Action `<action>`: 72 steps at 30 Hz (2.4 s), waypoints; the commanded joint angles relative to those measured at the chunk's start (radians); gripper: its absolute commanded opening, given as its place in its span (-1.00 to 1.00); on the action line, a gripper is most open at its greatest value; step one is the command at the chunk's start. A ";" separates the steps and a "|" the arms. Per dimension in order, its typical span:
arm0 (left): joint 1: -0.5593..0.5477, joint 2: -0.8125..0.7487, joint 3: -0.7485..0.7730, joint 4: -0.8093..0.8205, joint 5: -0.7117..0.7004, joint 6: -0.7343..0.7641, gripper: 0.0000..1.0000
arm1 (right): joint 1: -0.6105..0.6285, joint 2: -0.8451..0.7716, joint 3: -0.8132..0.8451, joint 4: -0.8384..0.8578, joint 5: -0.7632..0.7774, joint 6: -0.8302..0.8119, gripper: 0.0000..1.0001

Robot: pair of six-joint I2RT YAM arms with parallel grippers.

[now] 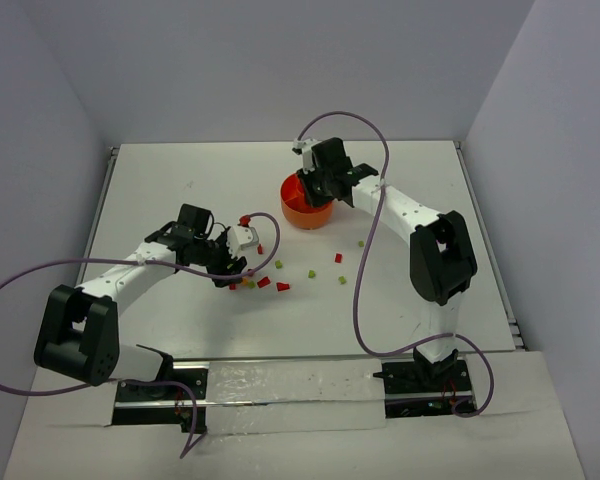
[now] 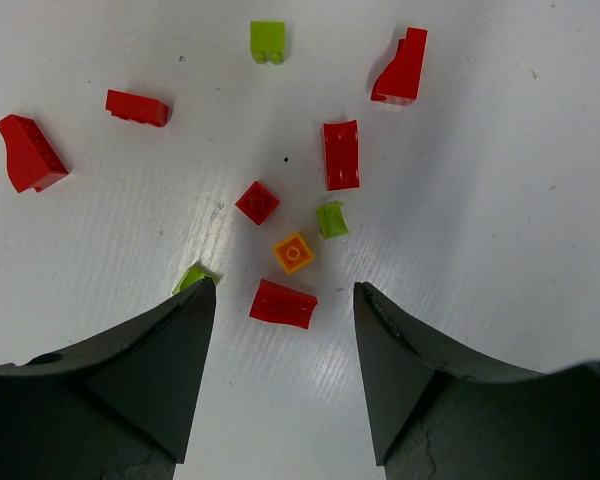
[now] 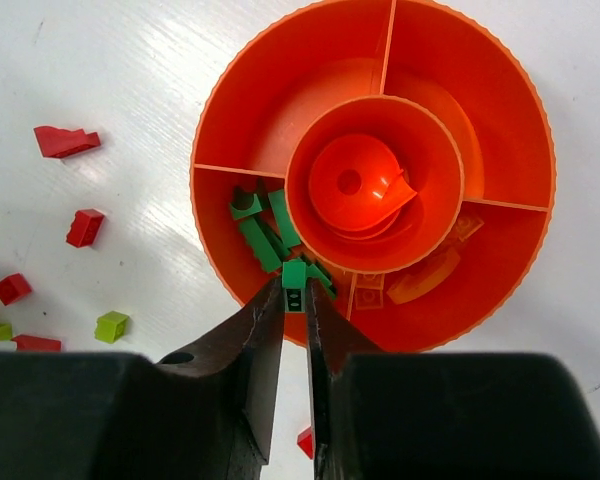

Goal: Sort the legos into containers by color

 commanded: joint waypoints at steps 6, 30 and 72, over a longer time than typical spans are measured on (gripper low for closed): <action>0.001 0.006 0.038 0.021 0.032 0.023 0.34 | 0.015 -0.004 0.074 0.001 0.015 -0.009 -0.18; 0.002 0.012 0.005 -0.016 0.115 0.151 0.35 | 0.010 -0.089 0.070 -0.037 -0.061 0.023 0.26; -0.065 0.136 -0.070 0.041 -0.006 0.370 -0.49 | -0.132 -0.158 -0.008 -0.059 -0.085 0.054 0.43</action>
